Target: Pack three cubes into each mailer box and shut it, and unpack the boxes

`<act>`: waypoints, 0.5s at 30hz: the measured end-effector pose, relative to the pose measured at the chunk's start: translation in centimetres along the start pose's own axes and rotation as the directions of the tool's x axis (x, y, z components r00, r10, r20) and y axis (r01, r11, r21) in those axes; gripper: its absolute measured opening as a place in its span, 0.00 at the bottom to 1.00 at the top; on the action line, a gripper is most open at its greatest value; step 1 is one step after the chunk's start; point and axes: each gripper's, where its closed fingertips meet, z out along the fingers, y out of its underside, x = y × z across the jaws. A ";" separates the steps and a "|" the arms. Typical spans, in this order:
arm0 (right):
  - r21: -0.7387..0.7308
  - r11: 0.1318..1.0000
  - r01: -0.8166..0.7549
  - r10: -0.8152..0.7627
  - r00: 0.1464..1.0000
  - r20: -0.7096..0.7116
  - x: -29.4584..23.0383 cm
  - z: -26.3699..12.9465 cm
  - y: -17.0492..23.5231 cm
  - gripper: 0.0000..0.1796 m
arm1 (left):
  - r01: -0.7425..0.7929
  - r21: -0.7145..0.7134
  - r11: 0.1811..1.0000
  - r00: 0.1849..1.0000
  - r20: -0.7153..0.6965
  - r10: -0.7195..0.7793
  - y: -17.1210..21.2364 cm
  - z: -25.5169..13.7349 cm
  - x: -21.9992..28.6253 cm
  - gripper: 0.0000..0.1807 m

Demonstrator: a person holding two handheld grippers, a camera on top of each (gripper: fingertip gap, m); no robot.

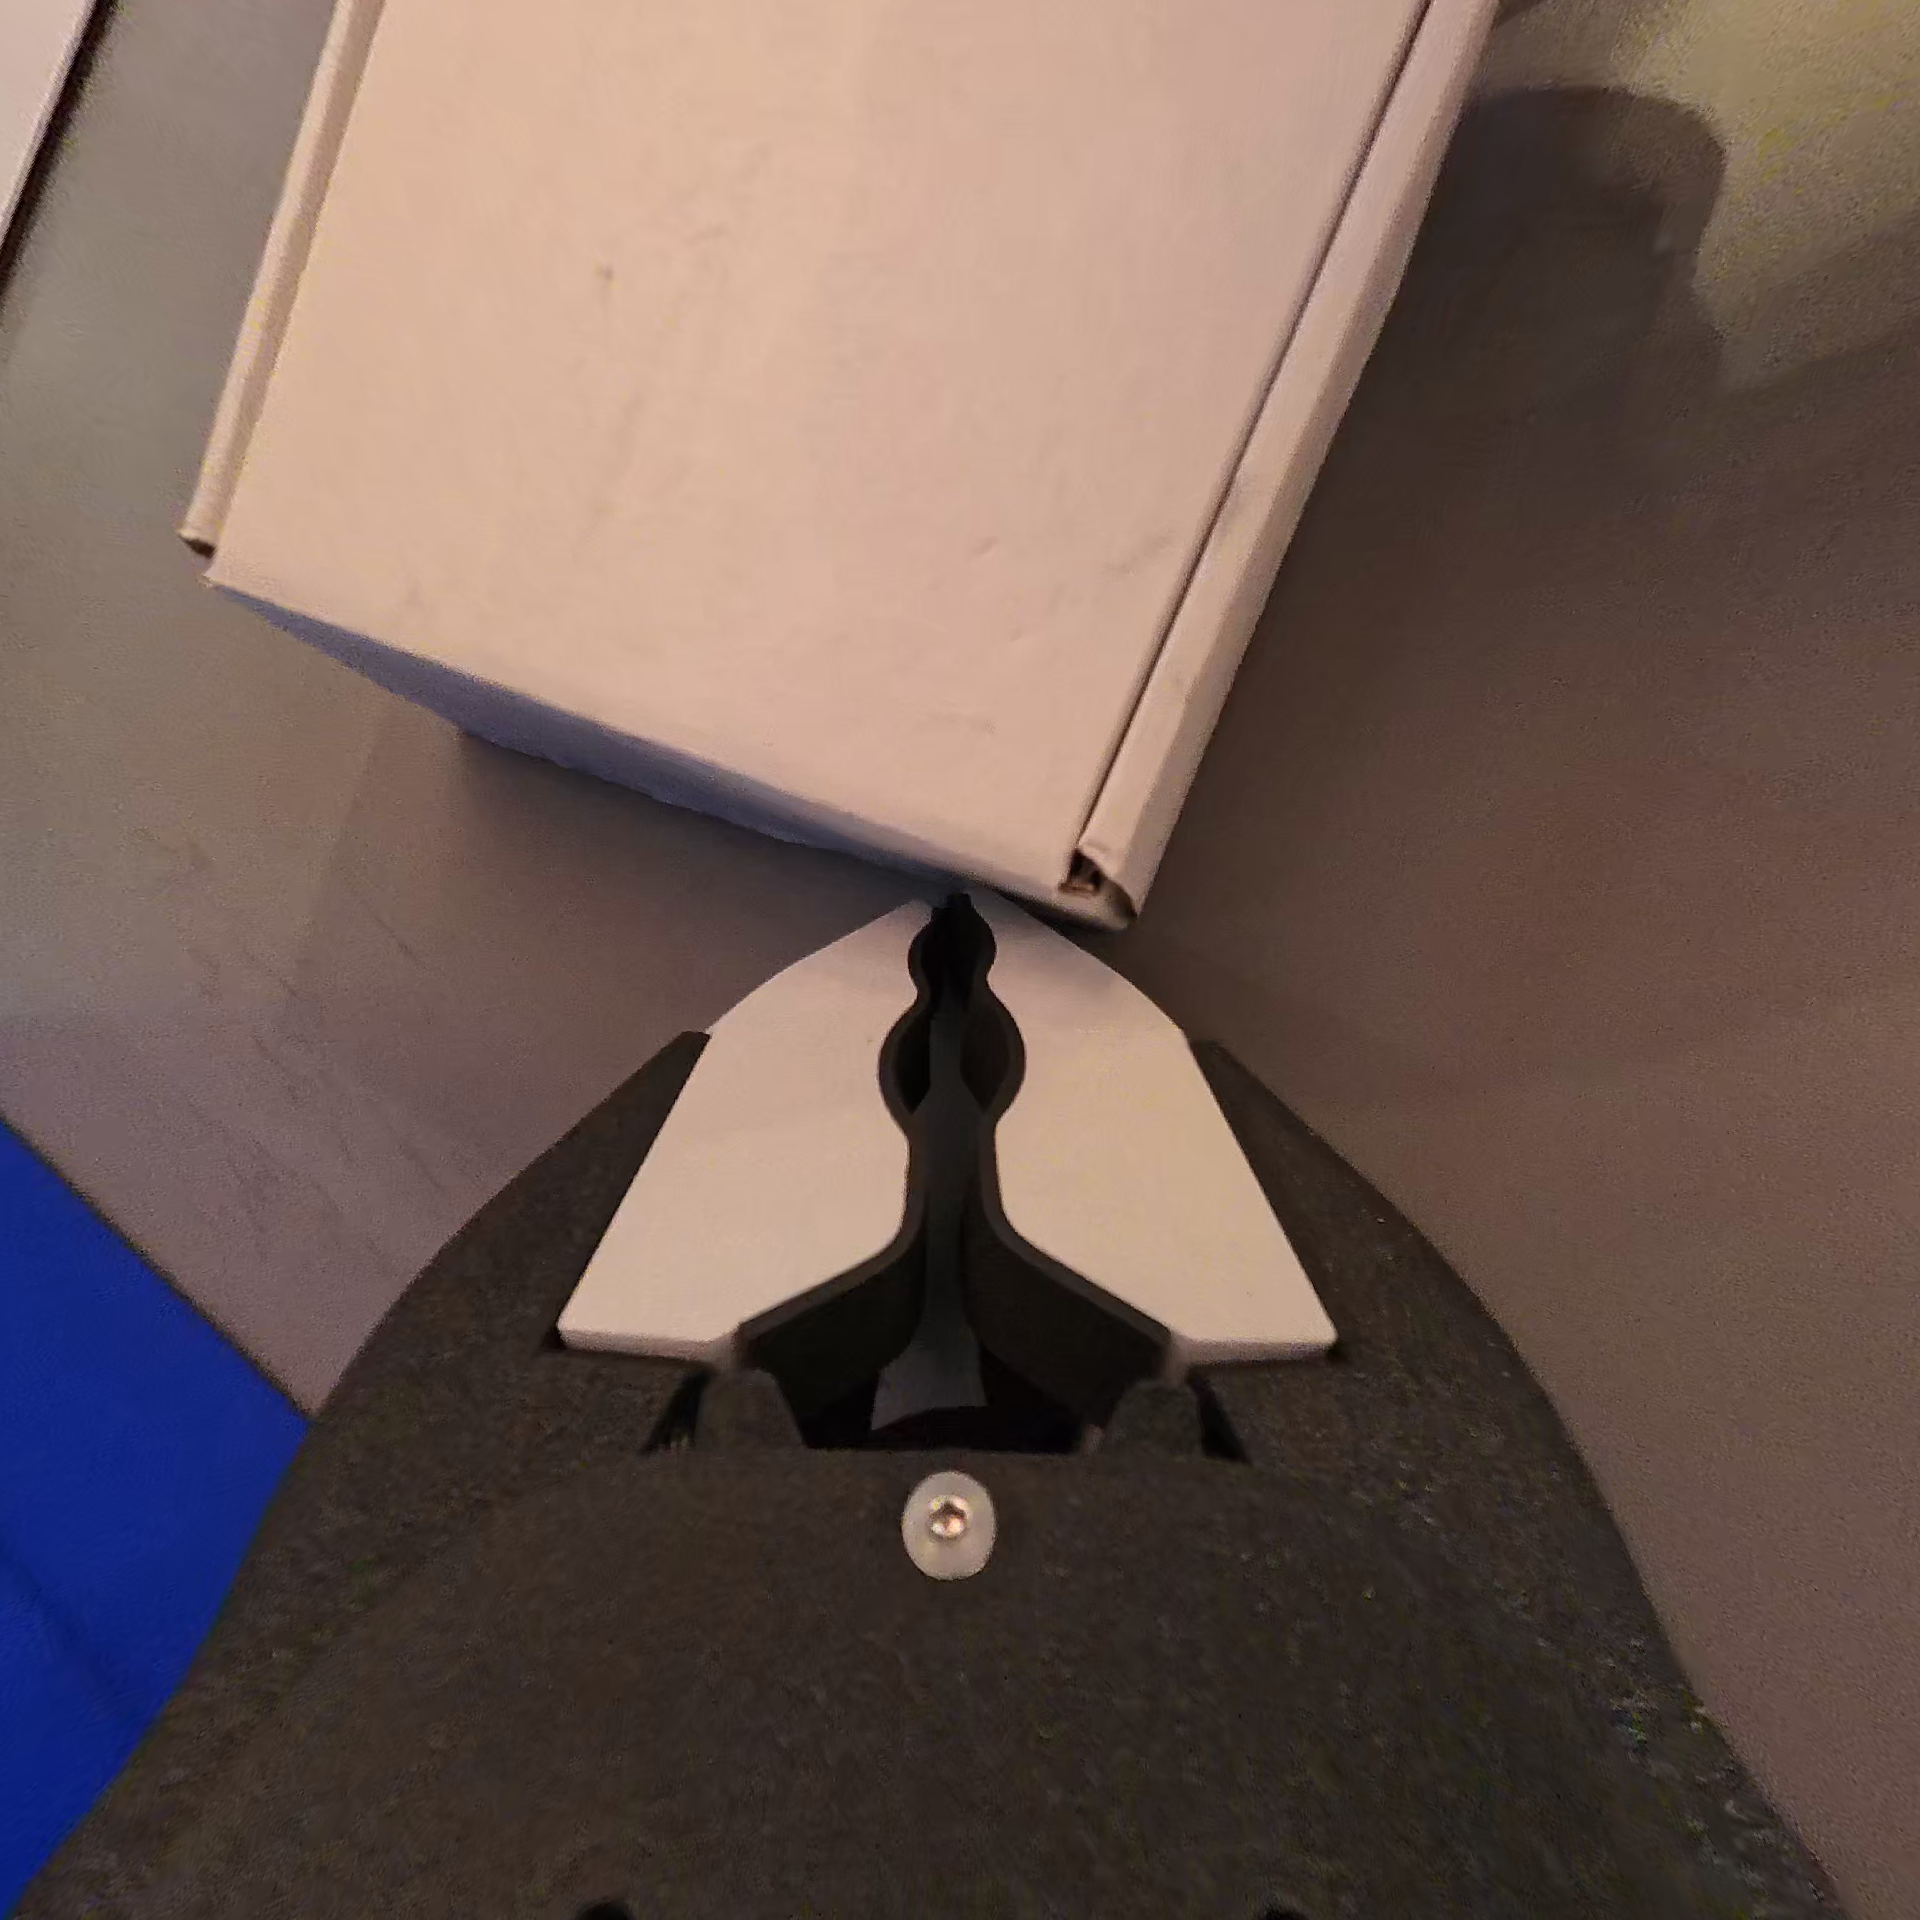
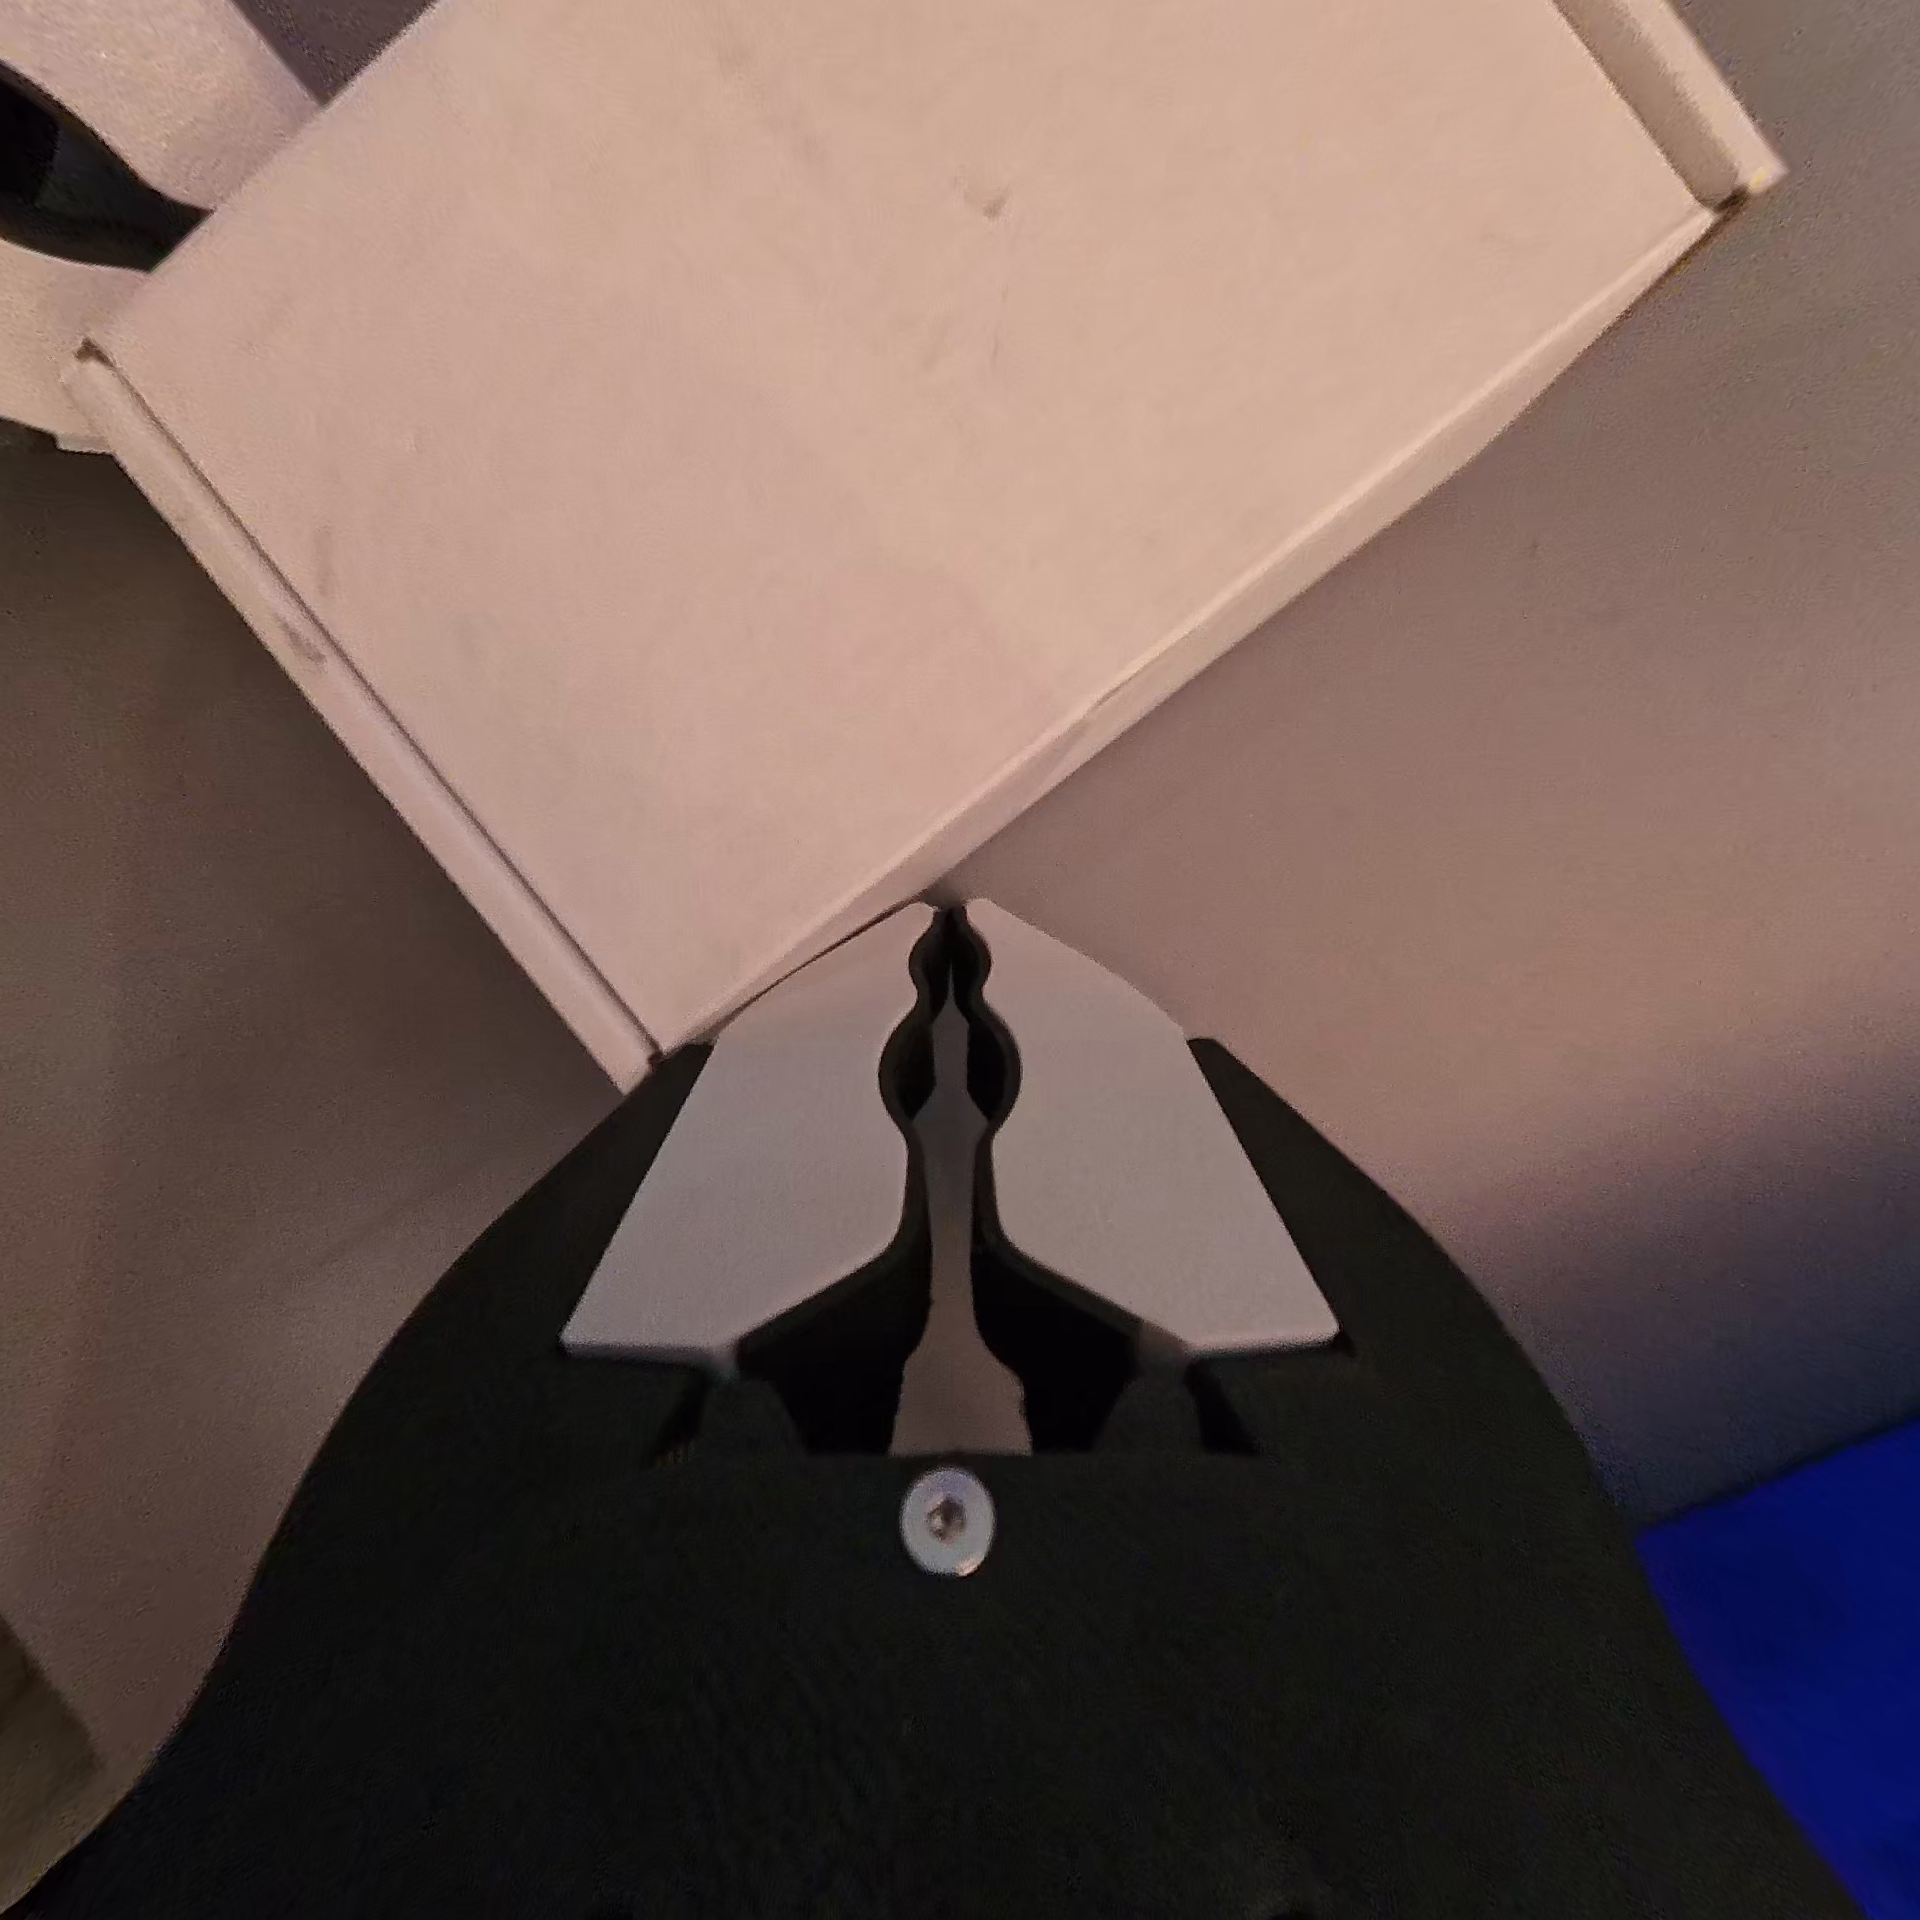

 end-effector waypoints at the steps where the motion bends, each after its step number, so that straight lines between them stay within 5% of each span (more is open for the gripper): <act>1: -0.018 1.000 -0.007 0.007 1.000 -0.022 0.3 -0.2 0.1 0.01 | 0.007 -0.009 1.000 1.000 0.002 -0.007 0.1 -0.1 0.0 0.00; 5: -0.011 0.999 0.030 -0.032 0.972 -0.231 4.4 -2.0 -1.8 0.03 | 0.122 -0.045 0.992 0.988 0.096 -0.117 0.5 -0.3 -3.4 0.00; 10: 0.061 0.998 -0.028 0.042 0.969 -0.242 8.0 -1.4 -6.3 0.01 | 0.348 0.014 0.937 0.934 0.086 -0.348 -1.7 0.0 -7.3 0.00; 15: 0.122 0.992 -0.037 0.064 0.972 -0.225 9.8 0.7 -7.7 0.01 | 0.349 -0.056 0.935 0.927 0.164 -0.336 -1.4 1.9 -10.2 0.00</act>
